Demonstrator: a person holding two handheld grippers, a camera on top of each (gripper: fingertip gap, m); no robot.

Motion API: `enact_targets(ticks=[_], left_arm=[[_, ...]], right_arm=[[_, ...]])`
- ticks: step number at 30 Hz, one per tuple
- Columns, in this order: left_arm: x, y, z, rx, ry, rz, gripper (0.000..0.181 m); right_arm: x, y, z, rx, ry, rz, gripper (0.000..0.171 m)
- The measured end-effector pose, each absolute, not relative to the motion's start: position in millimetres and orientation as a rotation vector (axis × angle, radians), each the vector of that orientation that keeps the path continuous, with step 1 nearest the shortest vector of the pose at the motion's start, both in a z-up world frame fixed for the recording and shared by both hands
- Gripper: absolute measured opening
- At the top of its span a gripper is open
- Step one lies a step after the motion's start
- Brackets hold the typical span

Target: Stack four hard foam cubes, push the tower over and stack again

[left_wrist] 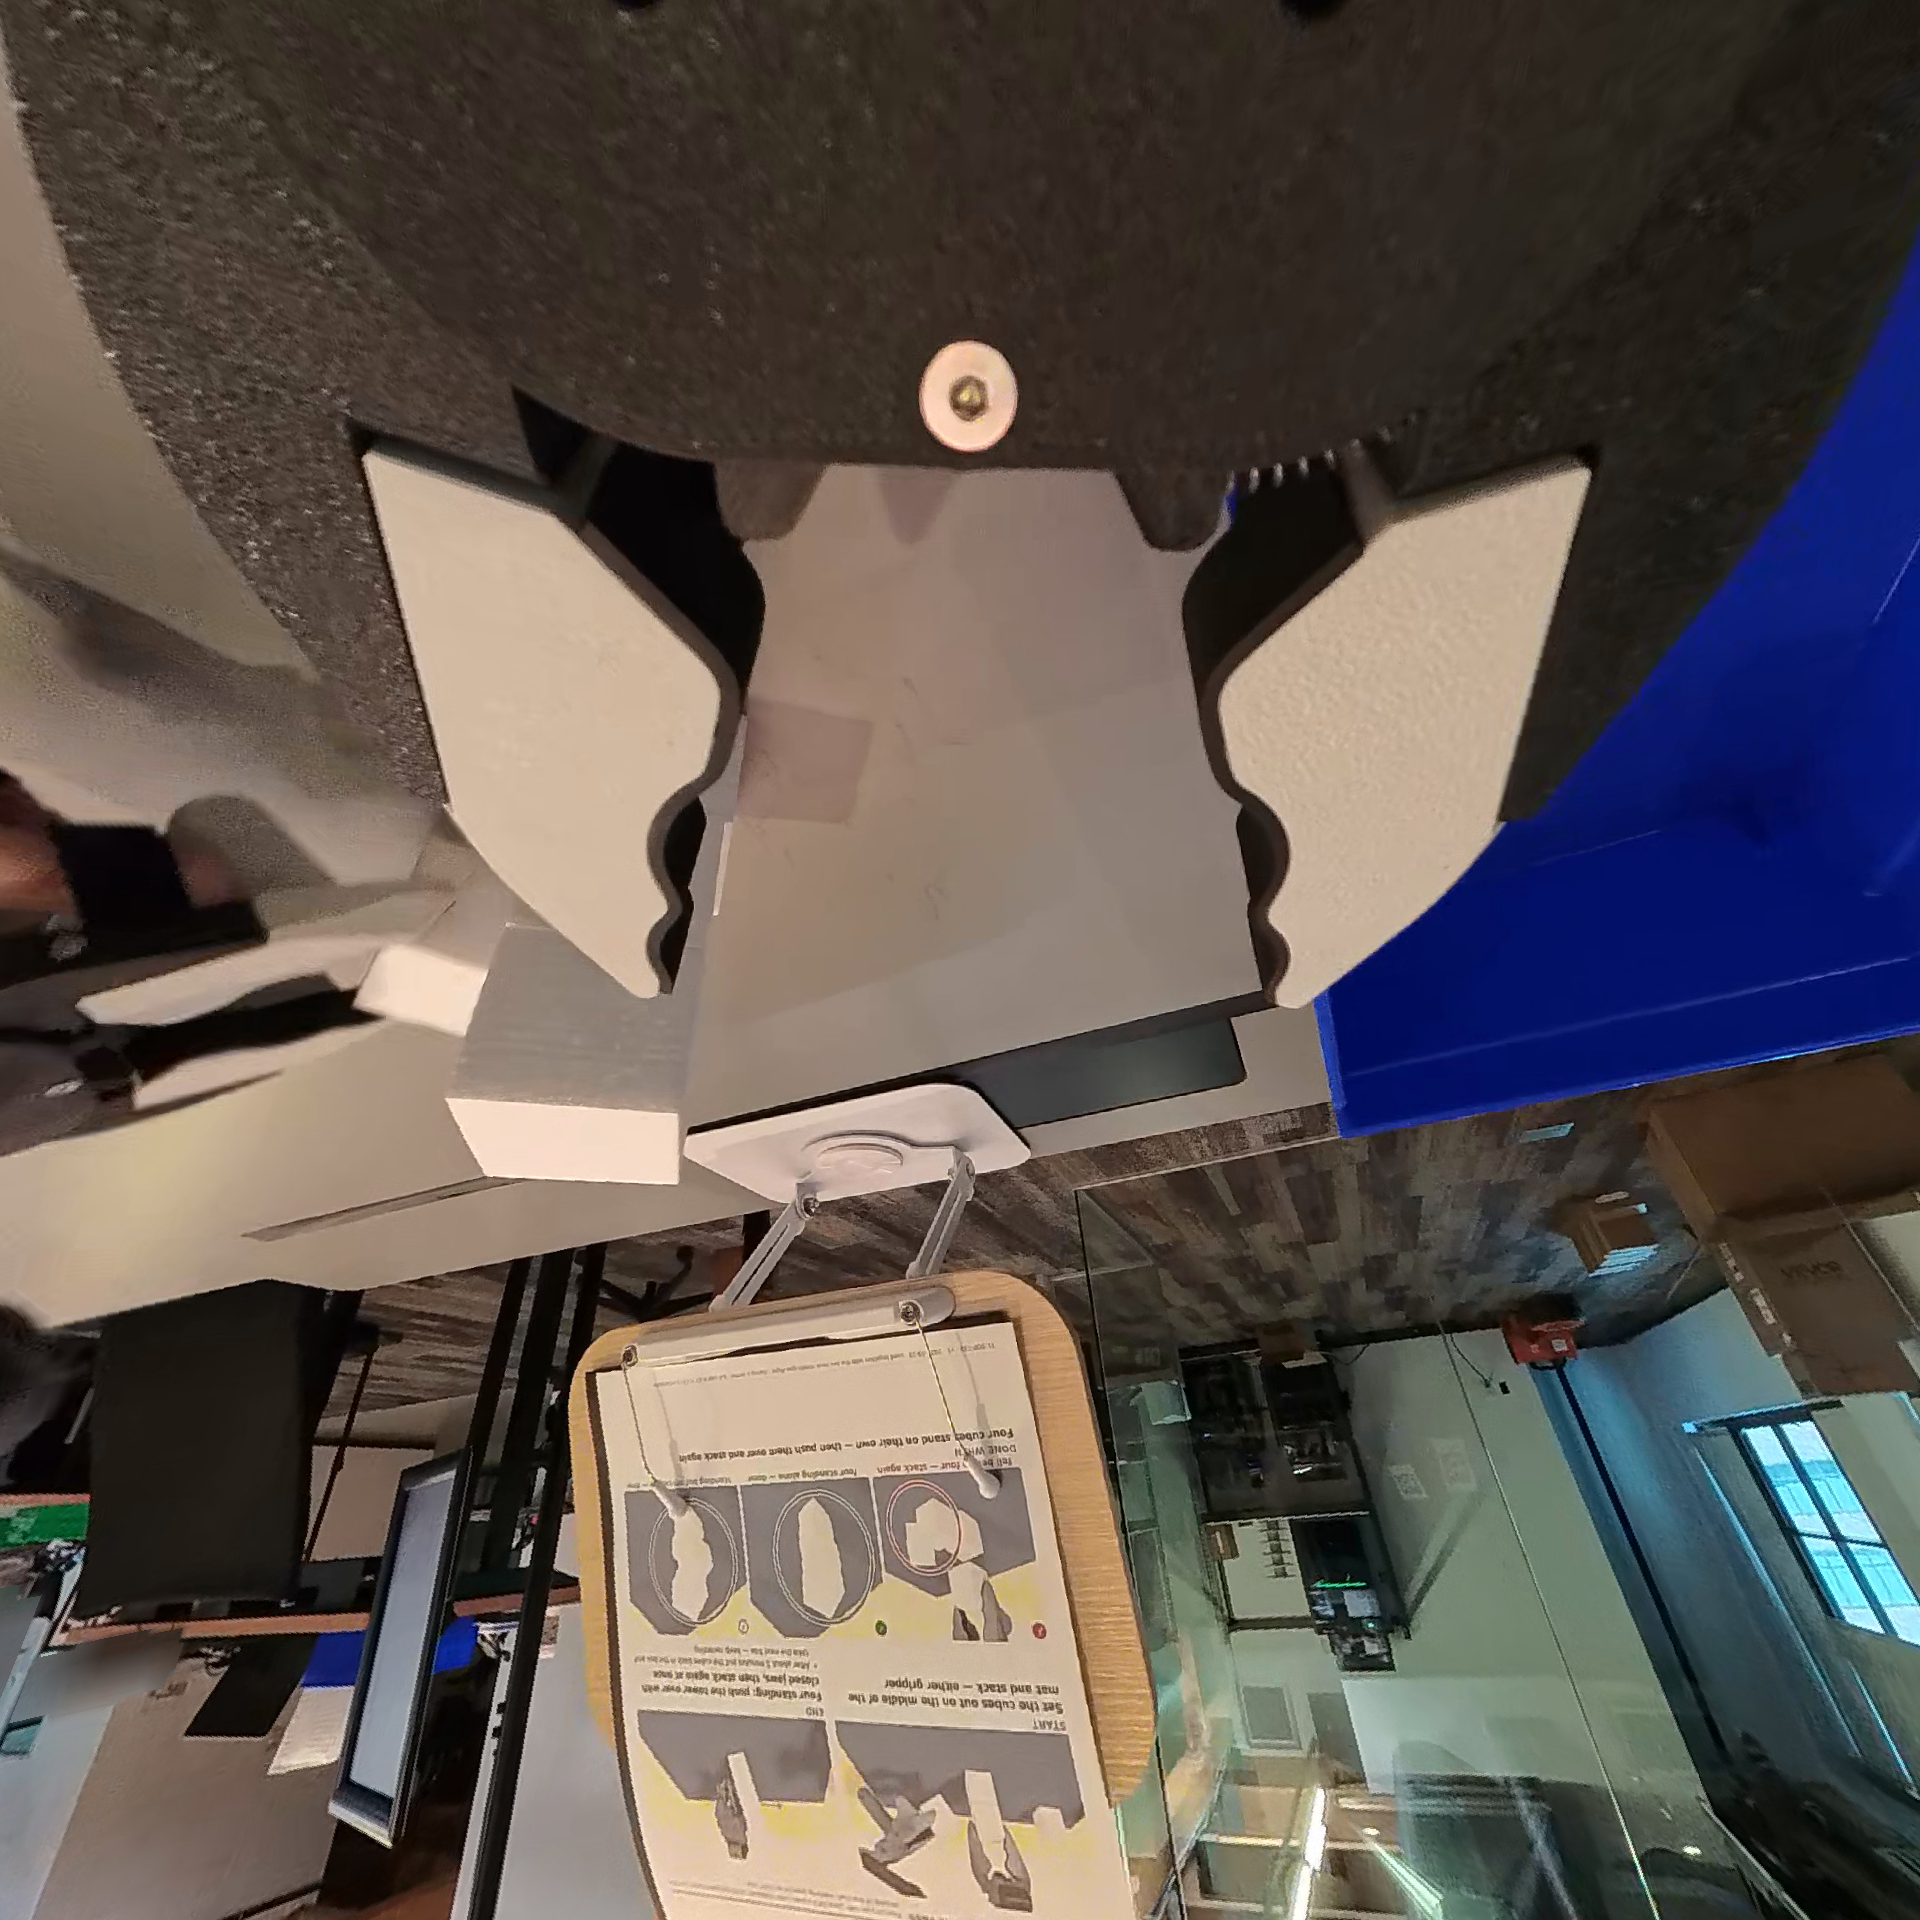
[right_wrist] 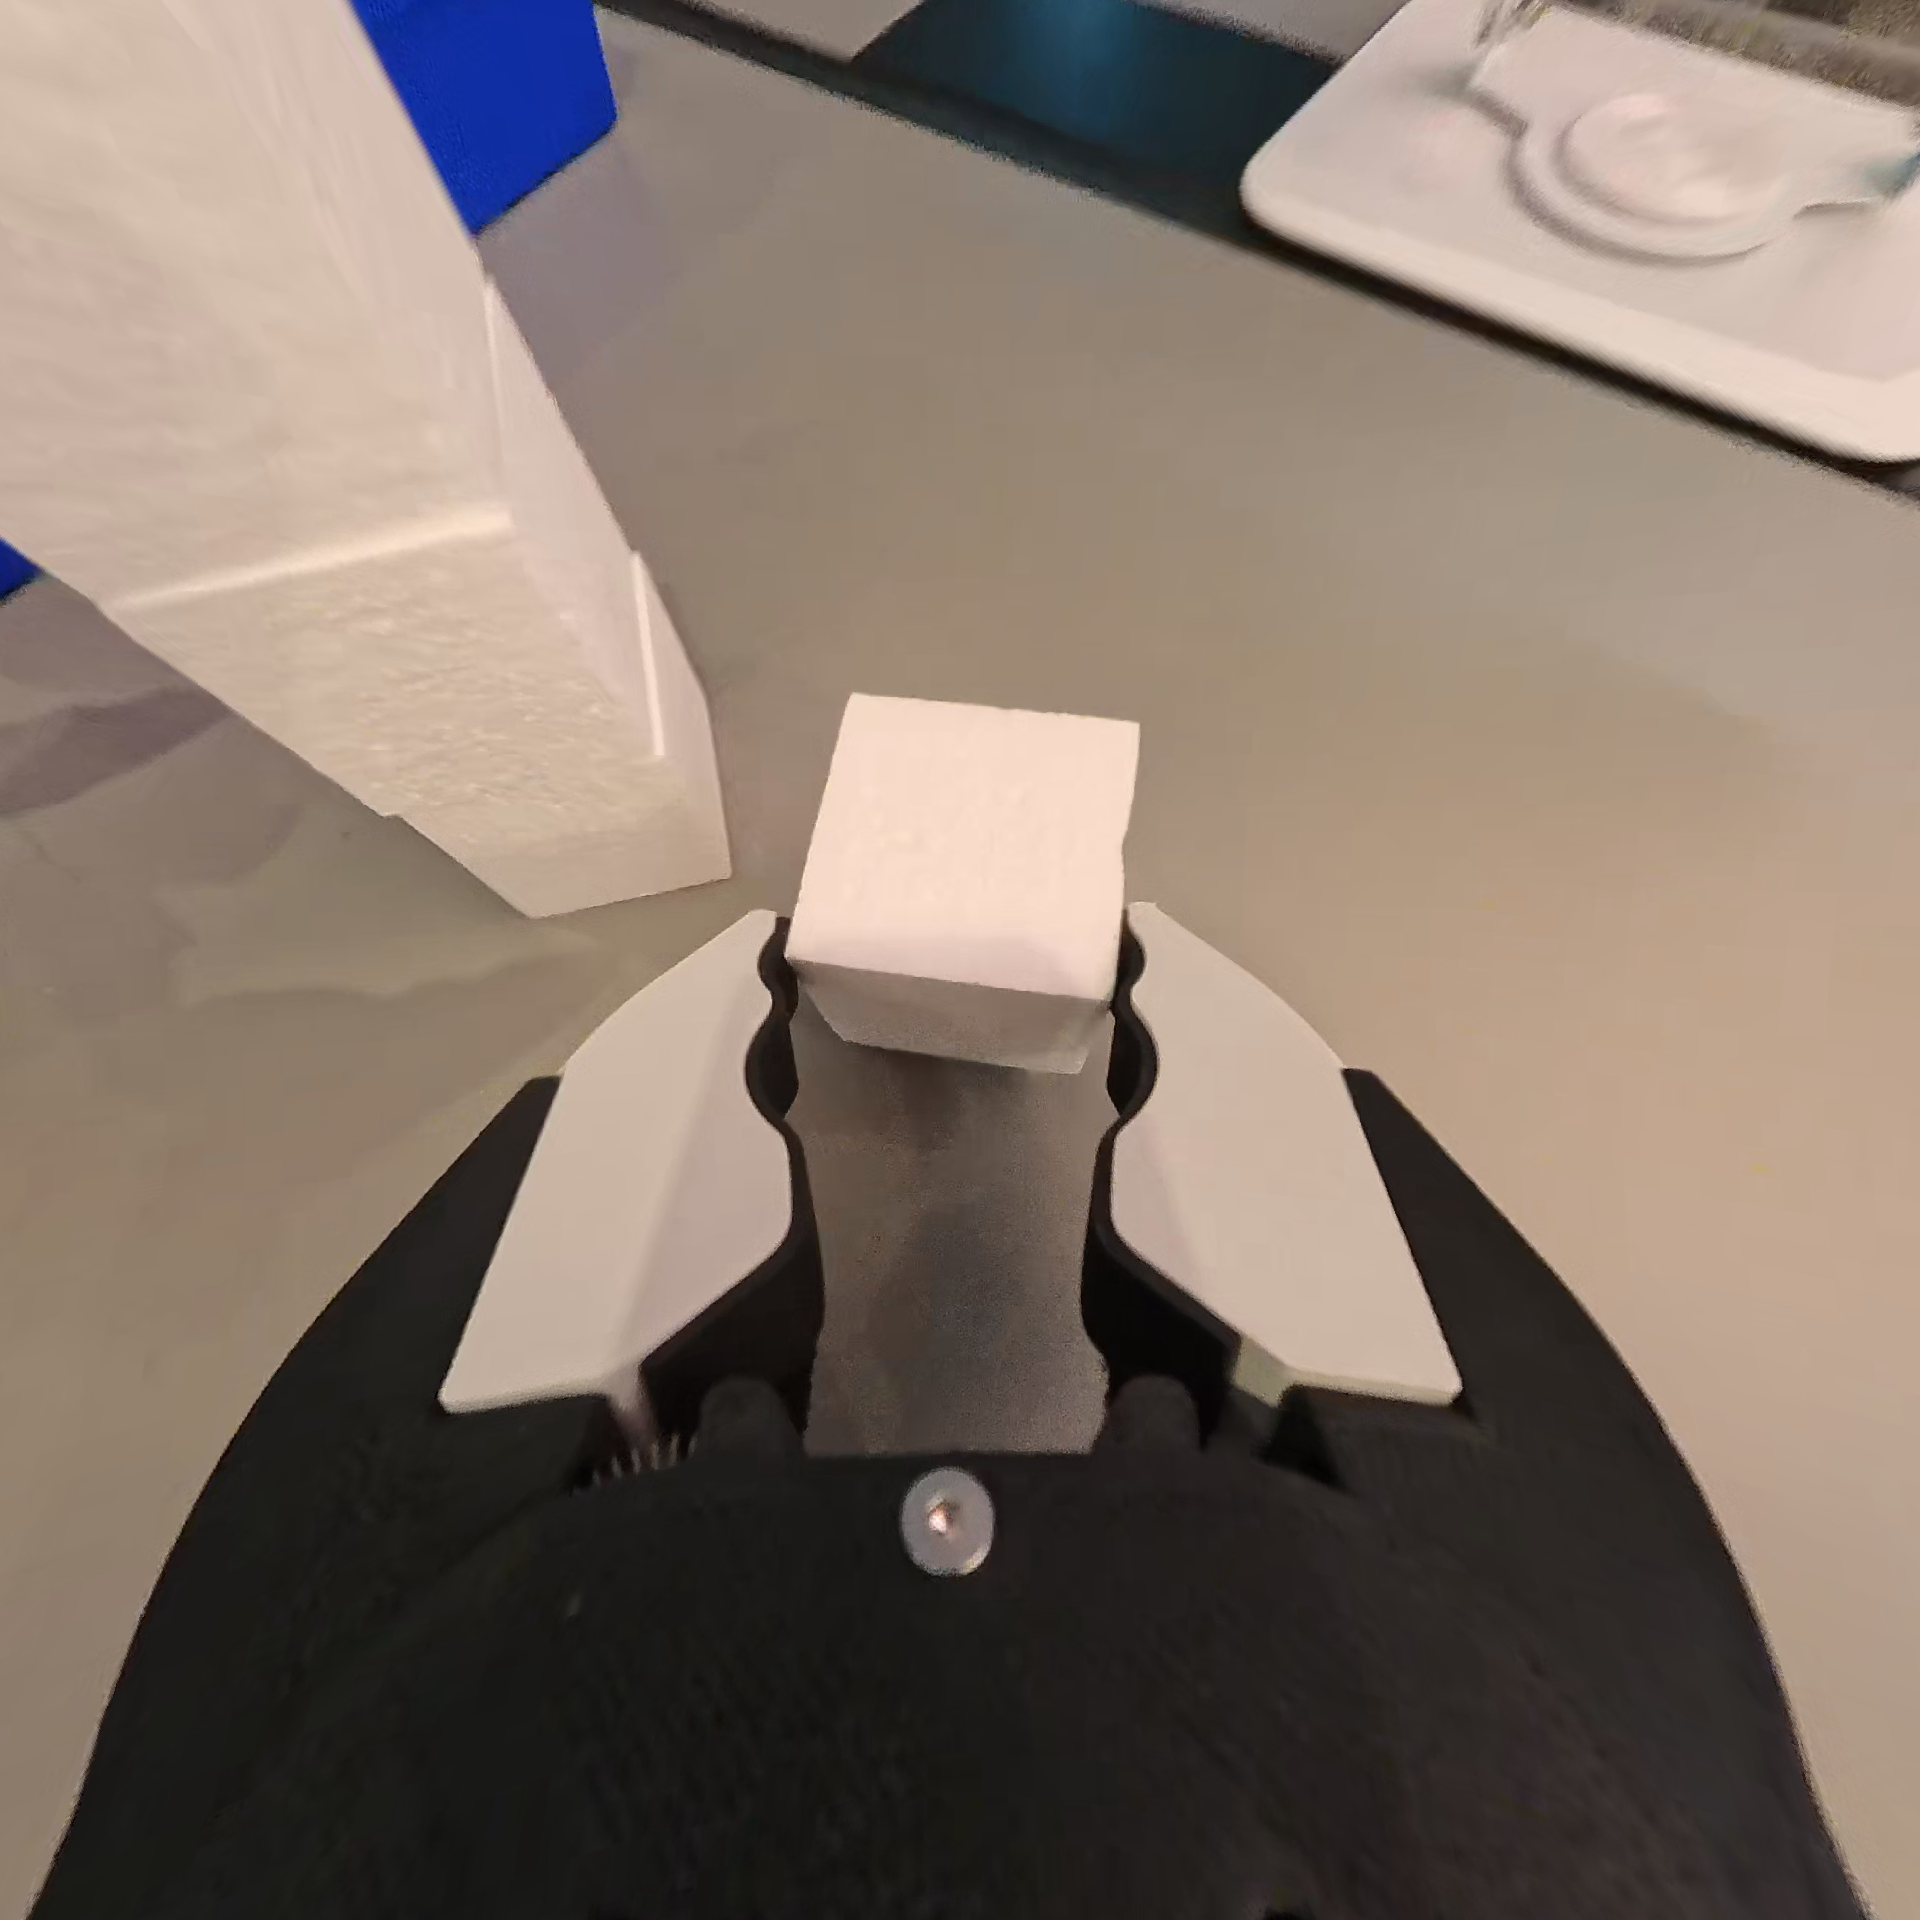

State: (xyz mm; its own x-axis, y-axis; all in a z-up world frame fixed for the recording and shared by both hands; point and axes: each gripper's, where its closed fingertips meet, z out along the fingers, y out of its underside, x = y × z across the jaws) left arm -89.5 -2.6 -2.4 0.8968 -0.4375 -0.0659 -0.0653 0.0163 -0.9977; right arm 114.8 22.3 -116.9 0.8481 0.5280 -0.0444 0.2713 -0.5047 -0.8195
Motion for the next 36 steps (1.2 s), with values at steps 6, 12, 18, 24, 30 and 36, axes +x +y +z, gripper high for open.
enact_targets(ticks=[6,12,18,24,30,36], left_arm=[[-90.7,-5.3,4.3,-1.522,0.398,-0.315,0.102],[-93.2,-4.7,1.8,-1.529,0.39,-0.313,0.101],[-89.2,-3.2,-3.5,-1.551,0.407,-0.326,0.102],[-85.8,-3.7,-6.5,-1.562,0.435,-0.31,0.102],[-85.5,-4.4,-5.2,-1.558,0.439,-0.312,0.101],[-84.9,-4.8,-6.3,-1.563,0.439,-0.325,0.103]], right_arm=[[106.5,4.0,12.1,-1.886,-0.652,0.688,0.059],[43.0,-10.1,52.6,-1.9,-0.913,0.741,0.059],[25.1,0.2,29.8,-1.997,-0.998,0.605,0.059],[20.8,5.7,17.7,-2.03,-1.04,0.573,0.059],[19.5,9.1,12.3,-2.034,-1.051,0.542,0.06],[20.0,4.6,22.3,-1.985,-1.041,0.594,0.071]])
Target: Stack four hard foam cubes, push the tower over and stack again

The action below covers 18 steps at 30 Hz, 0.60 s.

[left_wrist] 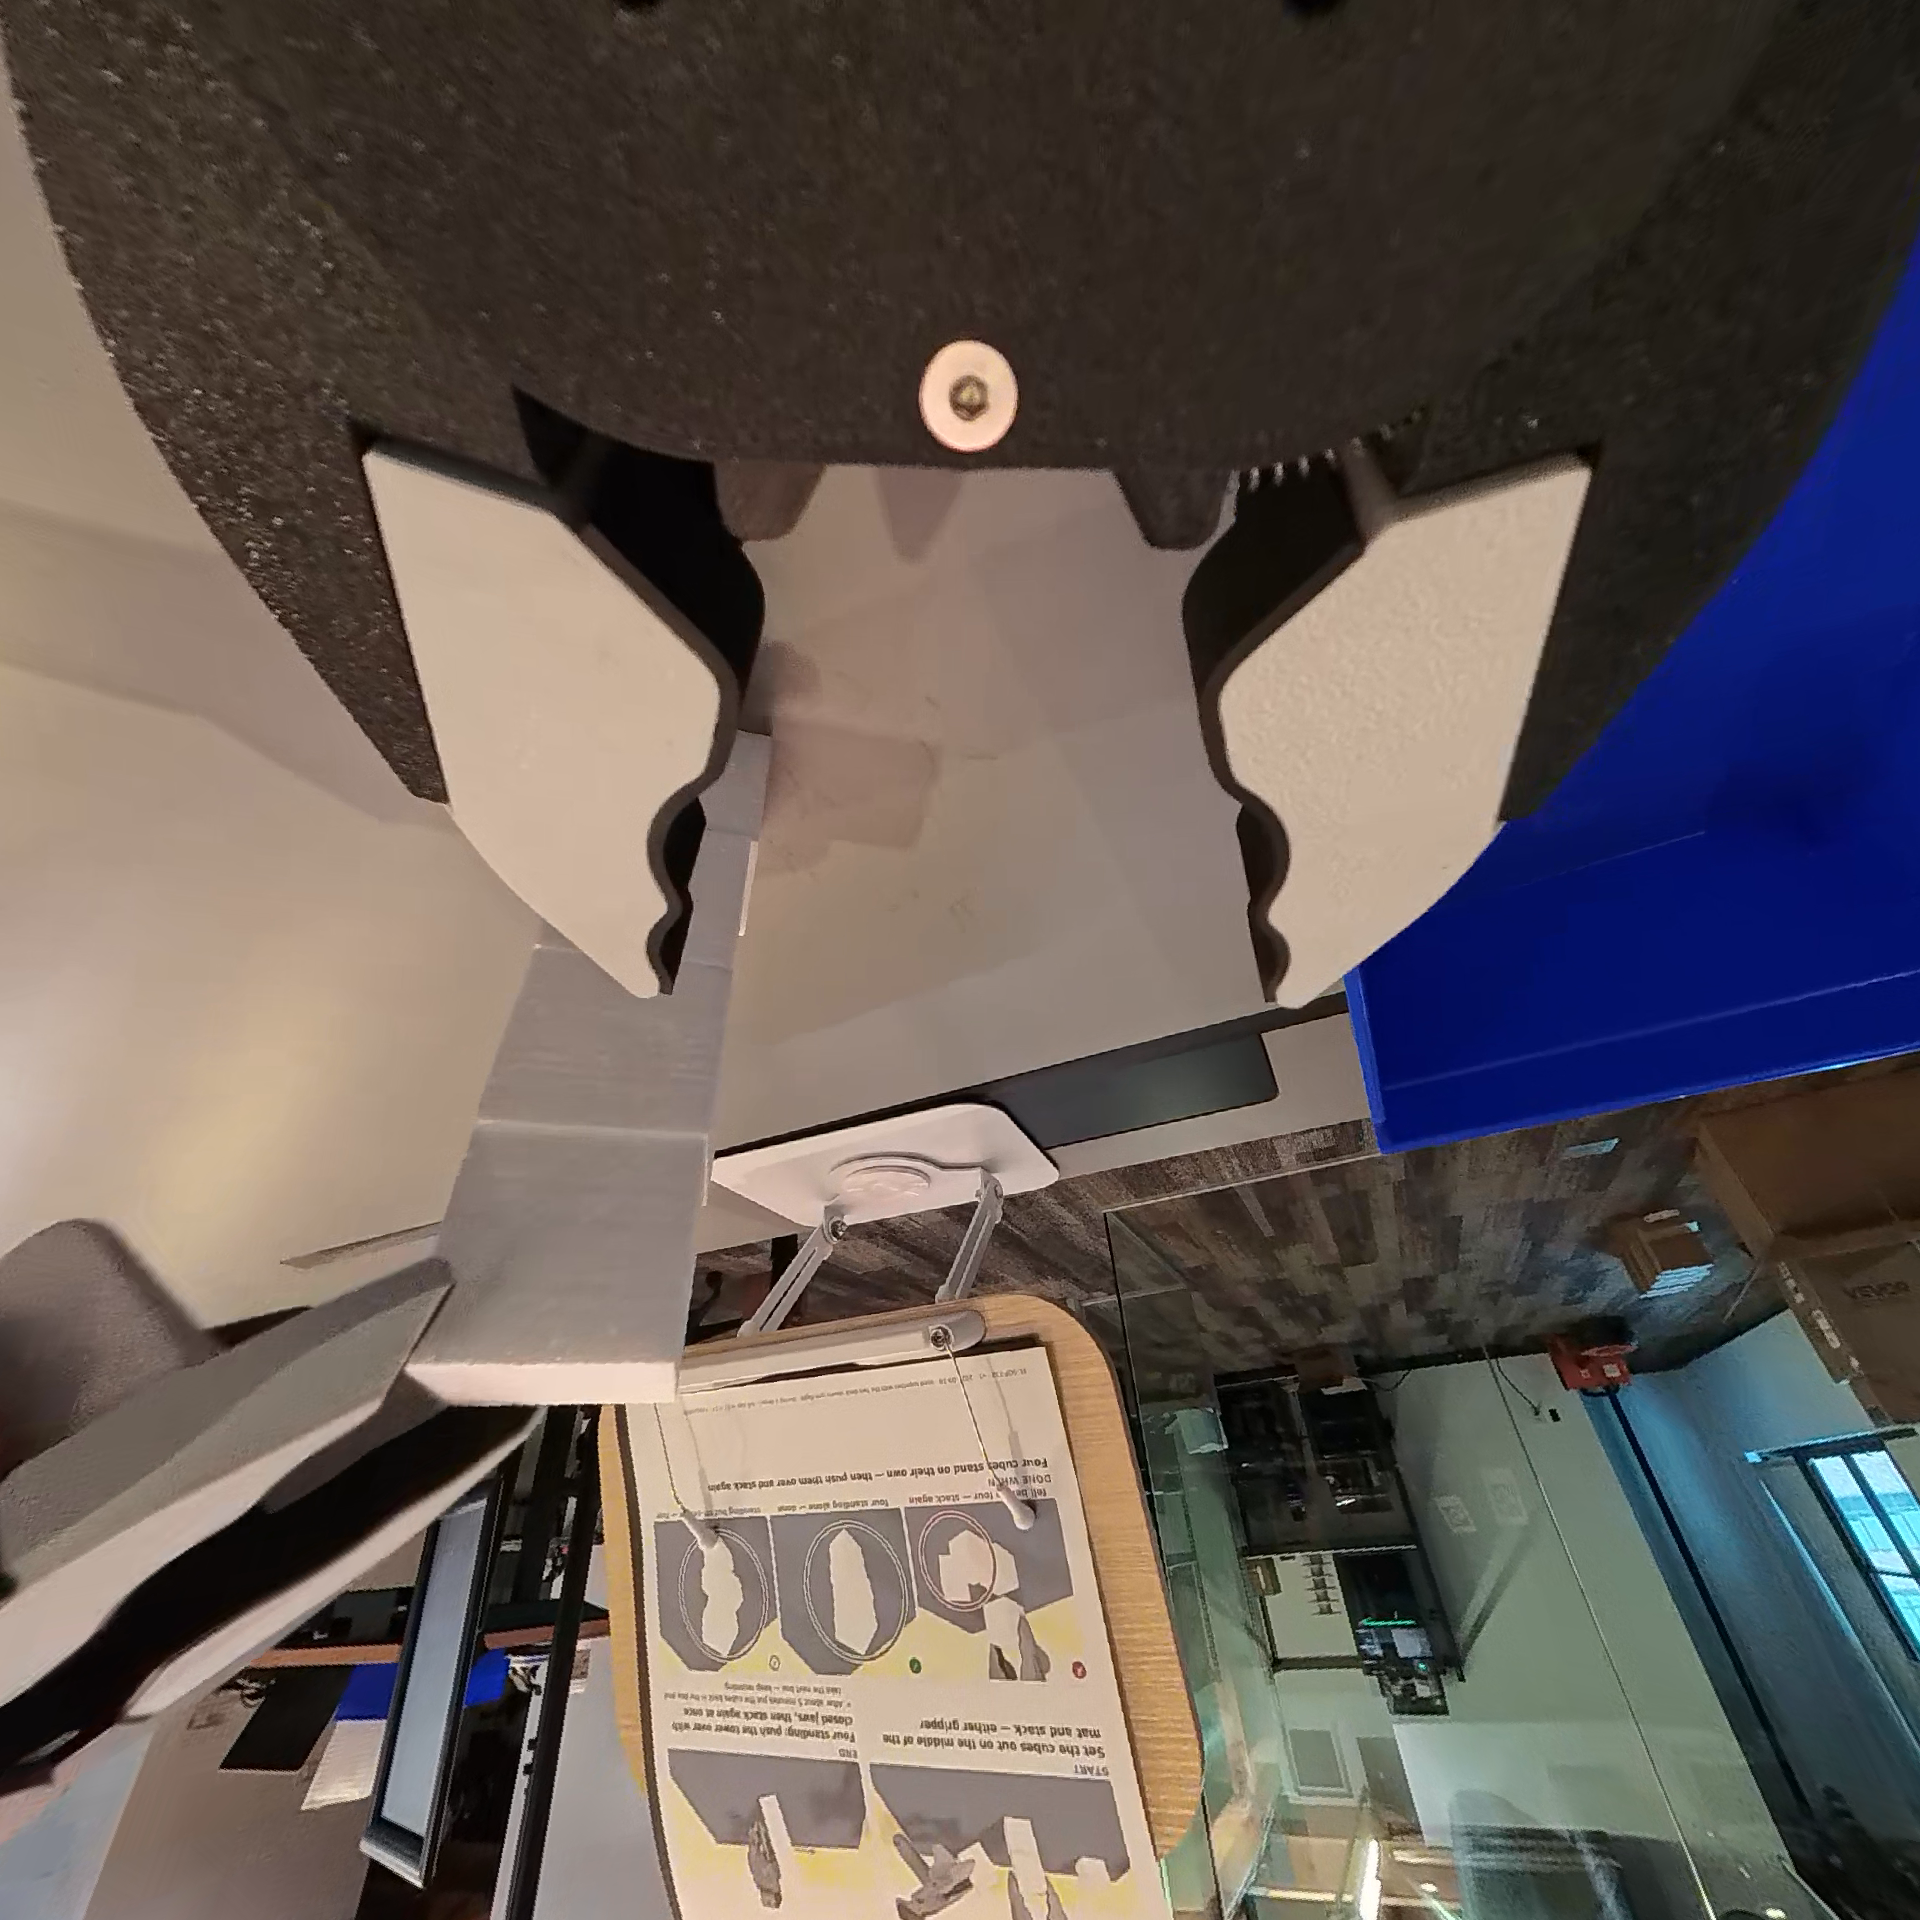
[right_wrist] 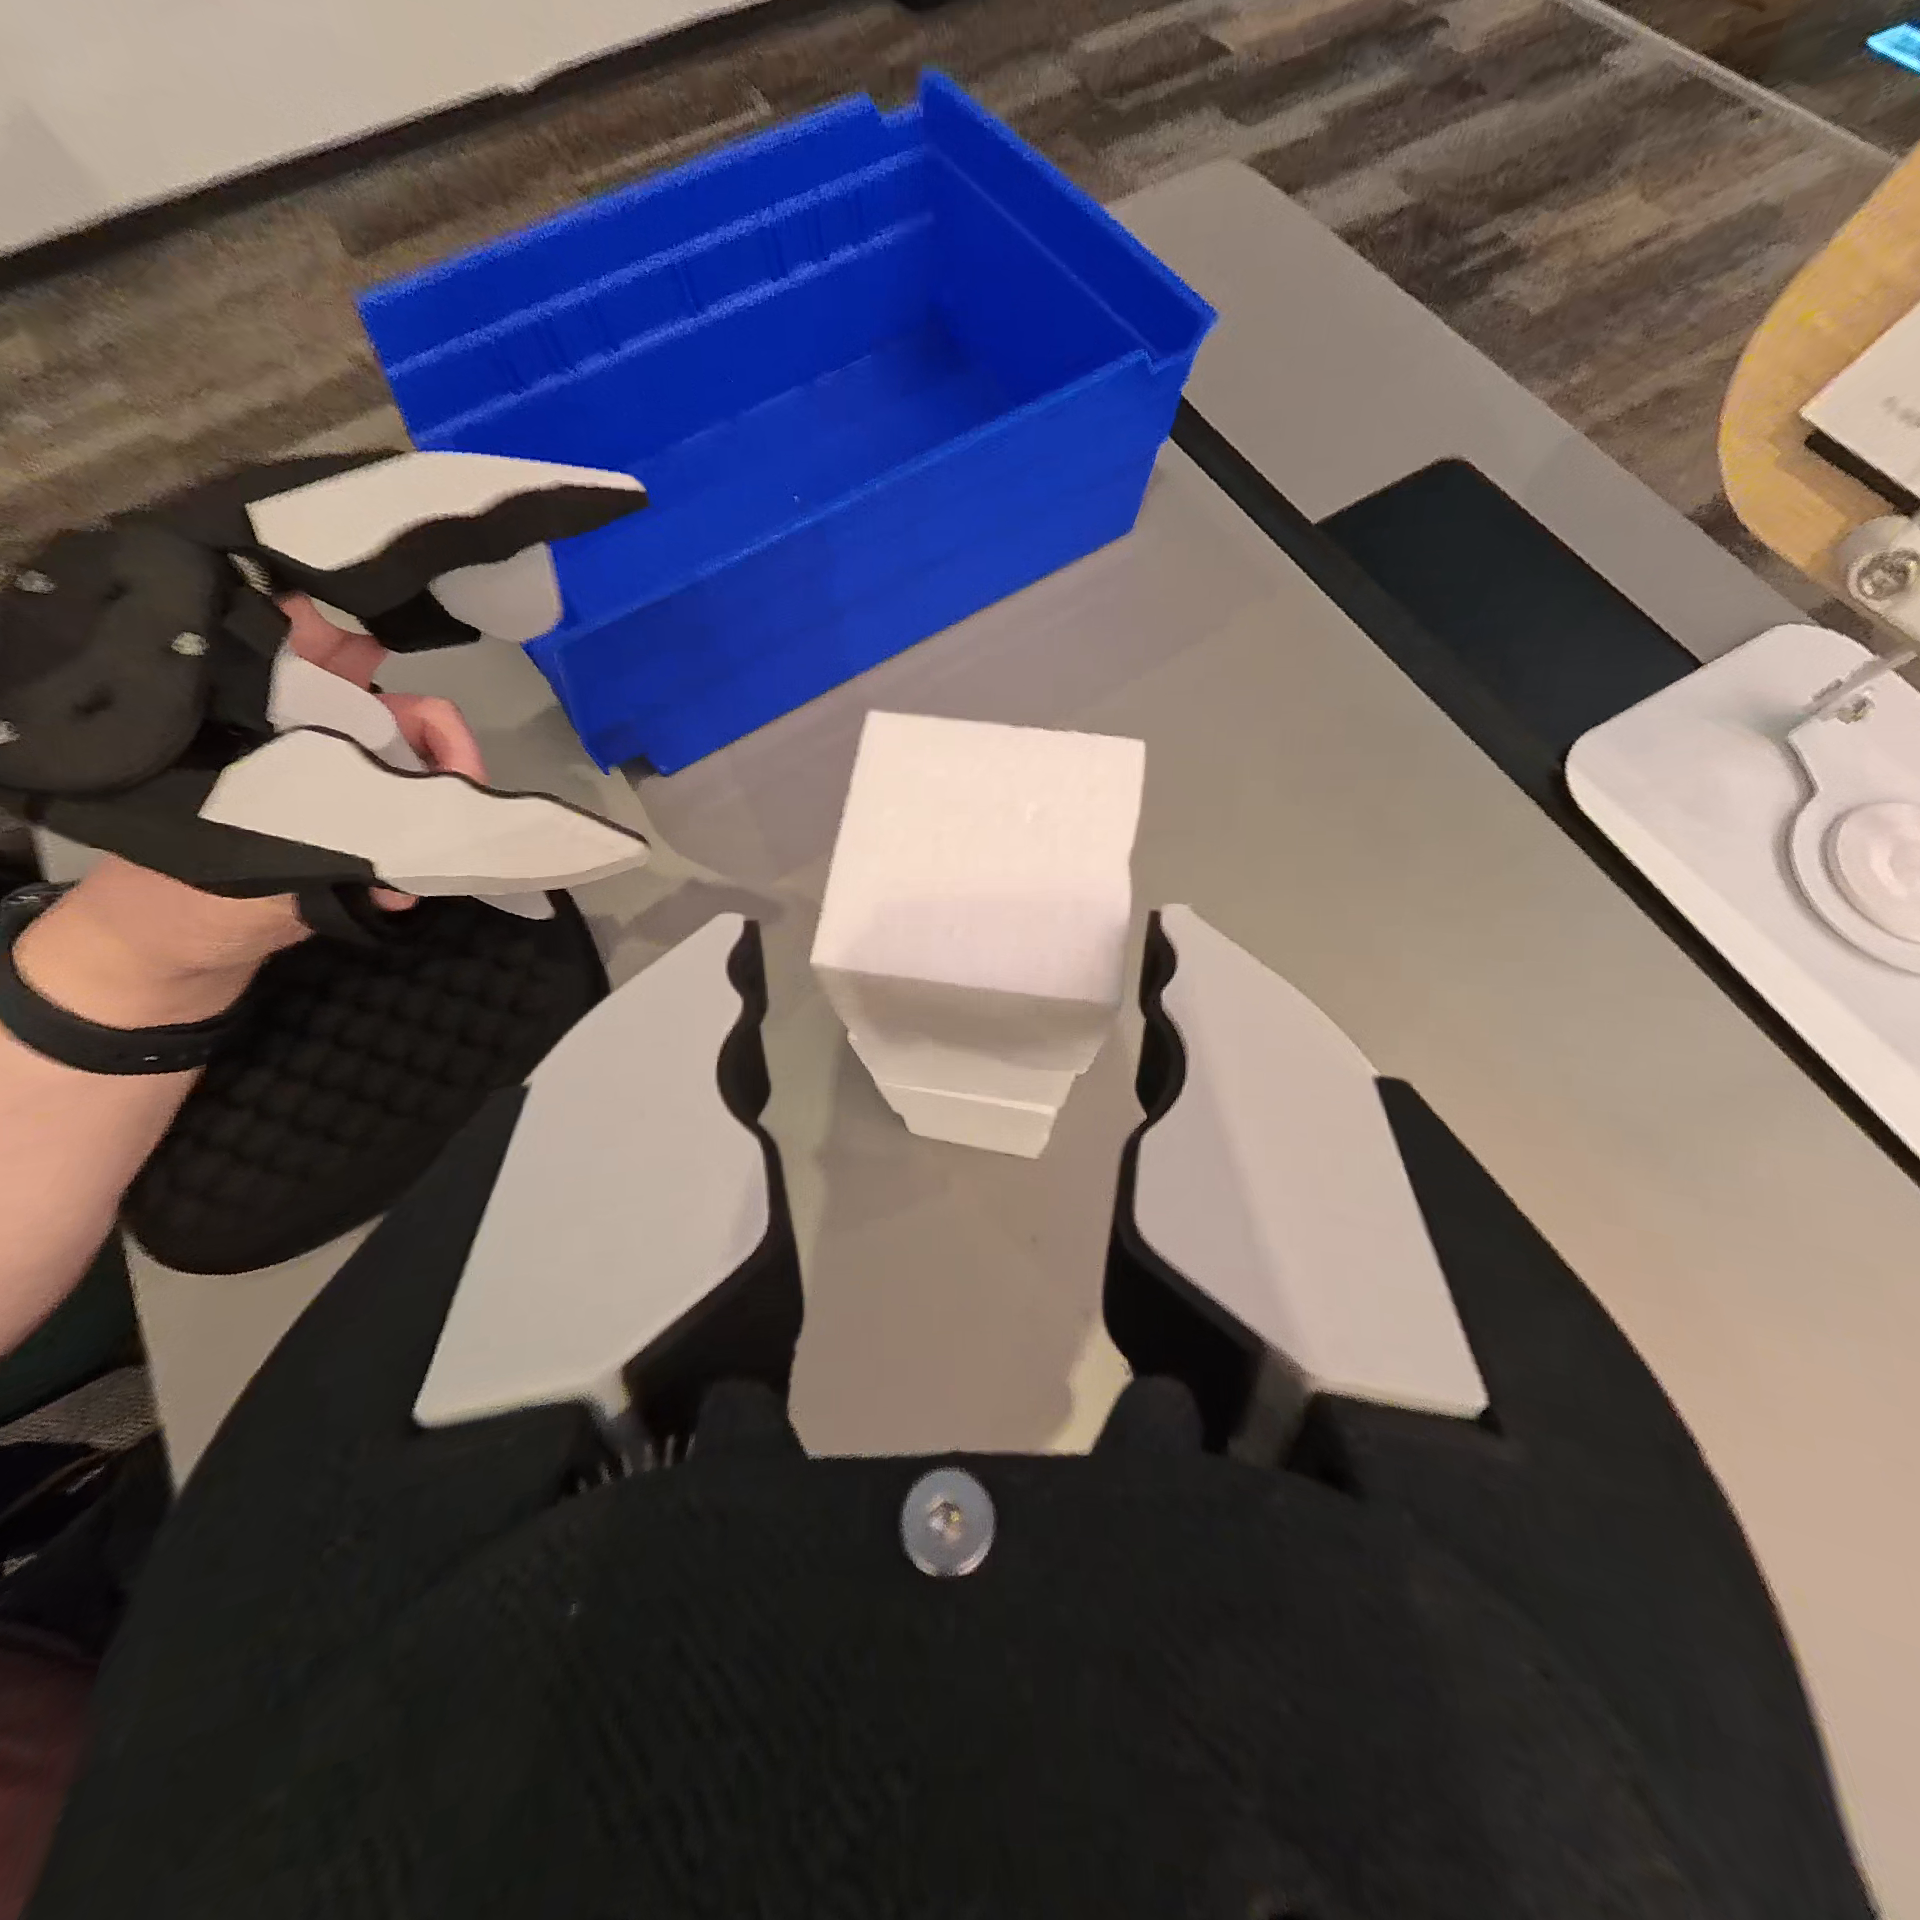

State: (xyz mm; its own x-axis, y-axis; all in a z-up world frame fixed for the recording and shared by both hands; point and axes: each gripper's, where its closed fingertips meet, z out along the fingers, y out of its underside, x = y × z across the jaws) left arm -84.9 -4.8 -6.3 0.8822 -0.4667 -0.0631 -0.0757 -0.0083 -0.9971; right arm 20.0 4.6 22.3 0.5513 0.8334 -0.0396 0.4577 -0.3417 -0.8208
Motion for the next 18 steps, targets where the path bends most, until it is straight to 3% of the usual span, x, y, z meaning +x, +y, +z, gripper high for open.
enact_targets(ticks=[7,13,18], left_arm=[[-74.2,-7.6,-10.5,-1.575,0.484,-0.349,0.098],[-64.7,-1.7,-33.8,-1.673,0.57,-0.259,0.089],[-59.6,3.9,-50.0,-1.754,0.581,-0.223,0.073]], right_arm=[[61.5,-15.3,81.0,-1.807,-1.077,0.778,0.075],[178.8,16.2,104.1,-1.808,-1.004,0.529,0.075],[270.8,43.8,106.2,-1.827,-0.853,0.445,0.059]])
